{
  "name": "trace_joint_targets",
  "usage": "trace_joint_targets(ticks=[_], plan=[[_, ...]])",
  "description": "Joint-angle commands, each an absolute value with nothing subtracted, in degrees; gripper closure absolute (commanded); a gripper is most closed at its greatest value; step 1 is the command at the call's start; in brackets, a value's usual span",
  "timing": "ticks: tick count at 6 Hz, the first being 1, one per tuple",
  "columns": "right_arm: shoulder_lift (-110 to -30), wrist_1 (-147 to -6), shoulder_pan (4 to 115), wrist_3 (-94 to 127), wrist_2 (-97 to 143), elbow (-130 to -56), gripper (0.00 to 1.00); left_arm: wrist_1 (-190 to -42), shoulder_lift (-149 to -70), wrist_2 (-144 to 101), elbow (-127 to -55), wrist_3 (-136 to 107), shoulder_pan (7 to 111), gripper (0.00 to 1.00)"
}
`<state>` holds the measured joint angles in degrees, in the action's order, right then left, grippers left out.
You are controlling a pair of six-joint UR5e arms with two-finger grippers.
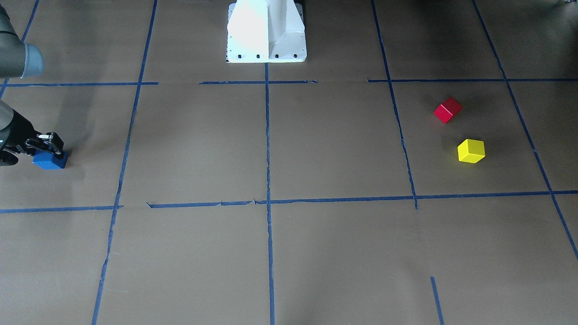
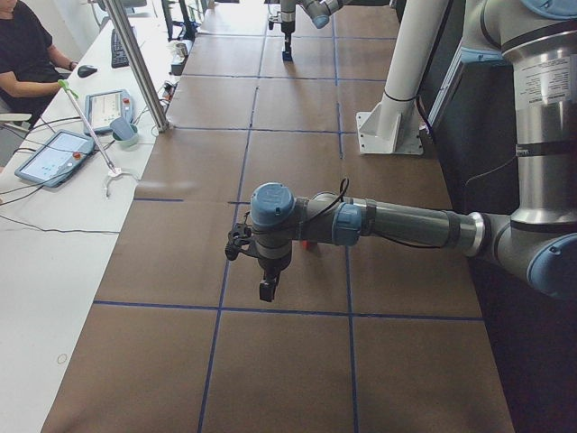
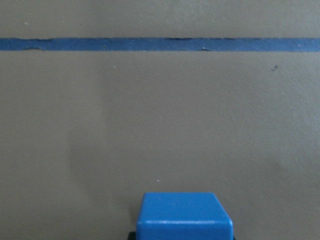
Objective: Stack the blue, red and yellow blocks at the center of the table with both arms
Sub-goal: 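Reach the right gripper down and grasp the blue cube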
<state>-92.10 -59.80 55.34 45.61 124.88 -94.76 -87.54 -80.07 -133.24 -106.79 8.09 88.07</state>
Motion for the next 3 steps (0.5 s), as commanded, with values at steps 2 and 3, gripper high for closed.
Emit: trace_joint_targets(ticks=[2,3], plan=[[-77.6,-63.8,45.7,65.7,124.5,-101.7,1.0,-90.8,-79.7,-133.2,-106.4,8.2,88.1,0.0],[-68.6,-70.4,40.4,72.4,122.8,-101.4,1.0,-91.5,-79.5,-133.2,-106.1,8.2,88.1,0.0]])
